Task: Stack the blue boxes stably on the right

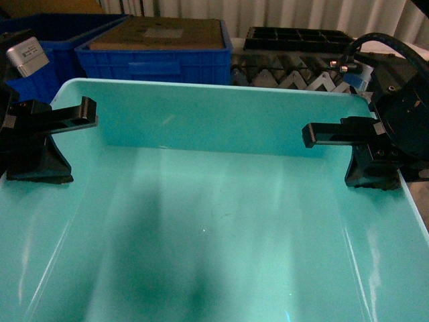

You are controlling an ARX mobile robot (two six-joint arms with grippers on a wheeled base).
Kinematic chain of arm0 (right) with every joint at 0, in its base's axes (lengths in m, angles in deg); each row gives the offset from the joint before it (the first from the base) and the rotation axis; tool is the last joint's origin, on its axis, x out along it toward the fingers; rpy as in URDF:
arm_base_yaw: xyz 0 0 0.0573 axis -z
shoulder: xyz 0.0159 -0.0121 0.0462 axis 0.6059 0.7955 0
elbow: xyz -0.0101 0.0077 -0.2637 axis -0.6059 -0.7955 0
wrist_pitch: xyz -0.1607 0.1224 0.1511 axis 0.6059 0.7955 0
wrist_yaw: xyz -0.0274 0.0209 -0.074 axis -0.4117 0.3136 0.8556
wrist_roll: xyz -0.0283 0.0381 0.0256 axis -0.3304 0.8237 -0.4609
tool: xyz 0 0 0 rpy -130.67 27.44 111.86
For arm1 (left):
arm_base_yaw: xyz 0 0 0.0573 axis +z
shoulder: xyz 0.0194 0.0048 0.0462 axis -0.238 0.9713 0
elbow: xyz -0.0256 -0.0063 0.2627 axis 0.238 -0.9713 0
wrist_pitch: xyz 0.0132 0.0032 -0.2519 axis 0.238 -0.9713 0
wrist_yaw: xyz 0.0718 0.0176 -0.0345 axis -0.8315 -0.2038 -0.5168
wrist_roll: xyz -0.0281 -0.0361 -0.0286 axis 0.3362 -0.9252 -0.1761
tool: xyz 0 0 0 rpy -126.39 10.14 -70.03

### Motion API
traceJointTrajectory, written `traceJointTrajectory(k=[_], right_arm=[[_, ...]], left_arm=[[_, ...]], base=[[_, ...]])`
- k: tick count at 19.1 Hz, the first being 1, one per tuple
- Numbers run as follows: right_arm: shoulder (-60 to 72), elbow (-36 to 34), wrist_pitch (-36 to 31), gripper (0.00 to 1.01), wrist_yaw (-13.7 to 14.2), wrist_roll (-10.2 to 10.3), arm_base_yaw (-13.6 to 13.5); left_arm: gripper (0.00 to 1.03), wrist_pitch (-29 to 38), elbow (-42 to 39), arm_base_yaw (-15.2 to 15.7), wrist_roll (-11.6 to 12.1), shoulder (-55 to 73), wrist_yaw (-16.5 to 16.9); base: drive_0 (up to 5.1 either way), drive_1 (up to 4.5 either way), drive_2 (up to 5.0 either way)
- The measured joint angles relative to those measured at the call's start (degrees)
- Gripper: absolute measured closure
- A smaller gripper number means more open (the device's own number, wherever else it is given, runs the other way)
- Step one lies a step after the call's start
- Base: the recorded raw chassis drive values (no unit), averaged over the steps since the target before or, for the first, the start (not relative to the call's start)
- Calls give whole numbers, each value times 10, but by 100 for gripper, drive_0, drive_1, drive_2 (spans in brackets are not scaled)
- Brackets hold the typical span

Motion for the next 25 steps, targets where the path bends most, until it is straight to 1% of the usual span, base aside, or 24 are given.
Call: traceJointTrajectory(k=[7,8,9,10,11,12,13,15,16,18,20,22,24,25], right_arm=[[-1,0,3,99,-2,0,0],[5,8,23,99,-8,4,3],[23,20,22,99,-17,5,13],[38,29,19,99,-18,4,20],[59,37,11,99,-19,-1,31],[84,48,11,99,-14,-15,46],[91,50,9,99,-9,-25,51],[104,54,1,99,-6,-45,65],[121,47,-24,99,-8,-60,68],[135,22,-50,99,-10,-64,66],[146,6,-62,99,-10,-64,61],[160,-5,-74,99,-5,-55,53],[170,-7,-78,99,5,-50,48],[182,-2,-60,99,16,-50,45]], left_arm=[[101,-5,1,0,0,-1,3],[101,-5,3,0,0,2,11],[101,-2,8,-2,0,12,15],[101,3,14,-9,0,24,15],[101,5,18,-16,-1,40,16],[101,4,19,-30,-5,72,26],[101,6,19,-37,-11,85,32],[101,20,19,-50,-18,104,33],[101,31,21,-54,-20,125,31],[101,53,24,-52,-2,157,22],[101,67,27,-48,19,184,17],[101,88,35,-41,60,220,10],[101,91,44,-38,78,247,11],[101,82,50,-37,95,260,21]], base=[[-171,-171,-171],[-171,-171,-171],[-171,-171,-171],[-171,-171,-171],[-171,-171,-171],[-171,-171,-171],[-171,-171,-171],[-171,-171,-171],[-171,-171,-171],[-171,-171,-171],[-171,-171,-171],[-171,-171,-171],[-171,-171,-171],[-171,-171,-171]])
